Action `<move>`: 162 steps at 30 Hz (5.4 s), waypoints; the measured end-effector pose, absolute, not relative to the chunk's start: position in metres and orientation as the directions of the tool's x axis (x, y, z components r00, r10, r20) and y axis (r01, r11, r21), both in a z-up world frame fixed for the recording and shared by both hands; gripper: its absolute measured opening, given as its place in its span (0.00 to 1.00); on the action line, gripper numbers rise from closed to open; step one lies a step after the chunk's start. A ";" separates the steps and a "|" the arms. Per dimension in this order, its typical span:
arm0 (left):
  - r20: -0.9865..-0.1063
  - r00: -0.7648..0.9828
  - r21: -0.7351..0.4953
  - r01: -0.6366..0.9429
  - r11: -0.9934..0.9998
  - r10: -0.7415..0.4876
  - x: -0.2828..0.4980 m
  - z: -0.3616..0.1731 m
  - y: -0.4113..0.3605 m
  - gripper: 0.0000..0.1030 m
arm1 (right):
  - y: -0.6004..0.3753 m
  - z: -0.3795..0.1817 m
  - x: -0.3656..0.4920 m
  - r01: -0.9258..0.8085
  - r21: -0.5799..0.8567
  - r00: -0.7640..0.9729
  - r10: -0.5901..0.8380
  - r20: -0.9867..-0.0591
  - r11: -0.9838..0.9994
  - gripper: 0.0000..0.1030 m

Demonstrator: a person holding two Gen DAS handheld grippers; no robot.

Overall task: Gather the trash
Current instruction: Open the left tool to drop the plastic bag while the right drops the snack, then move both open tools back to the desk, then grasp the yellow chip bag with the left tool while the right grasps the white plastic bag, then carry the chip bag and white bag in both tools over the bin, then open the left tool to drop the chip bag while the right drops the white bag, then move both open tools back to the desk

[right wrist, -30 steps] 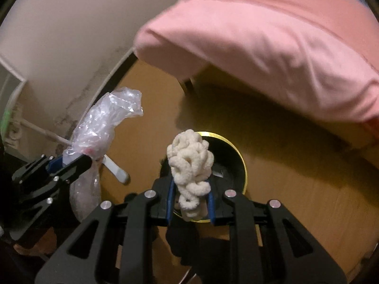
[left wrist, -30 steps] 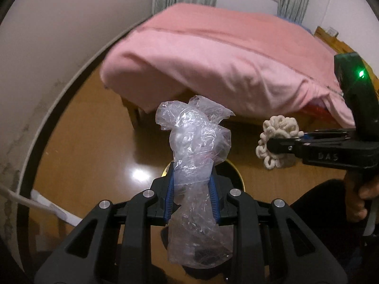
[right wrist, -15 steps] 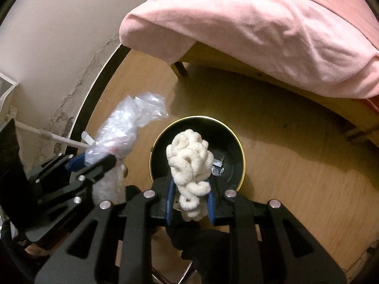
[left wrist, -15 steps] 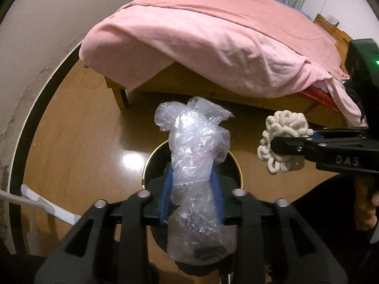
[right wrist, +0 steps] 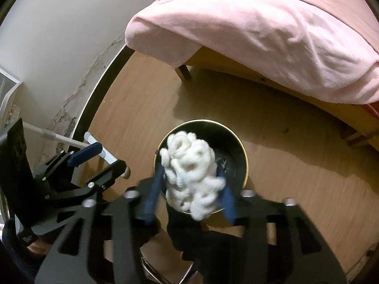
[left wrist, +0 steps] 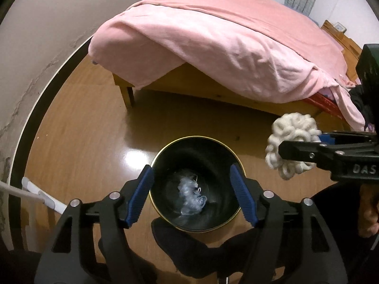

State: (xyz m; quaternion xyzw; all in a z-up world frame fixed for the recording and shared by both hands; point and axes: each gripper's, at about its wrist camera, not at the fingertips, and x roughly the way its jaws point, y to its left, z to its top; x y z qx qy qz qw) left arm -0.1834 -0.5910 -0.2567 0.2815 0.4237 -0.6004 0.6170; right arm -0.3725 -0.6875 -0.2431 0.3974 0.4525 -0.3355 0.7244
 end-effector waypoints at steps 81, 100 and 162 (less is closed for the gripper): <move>-0.671 0.688 0.050 0.413 0.909 -0.276 0.058 0.010 -0.126 0.04 | -0.354 -0.033 0.087 0.024 0.137 0.668 0.086 -0.739 0.990 0.36; -0.661 0.306 -0.043 0.896 0.441 -0.686 -0.052 -0.017 -0.406 0.04 | -0.601 -0.039 -0.170 0.588 0.126 0.582 -0.310 -0.752 0.799 0.36; -0.795 0.015 -0.084 0.987 0.135 -0.606 -0.170 -0.198 -0.528 0.86 | -0.675 -0.172 -0.315 0.795 0.249 0.445 -0.252 -0.859 0.553 0.73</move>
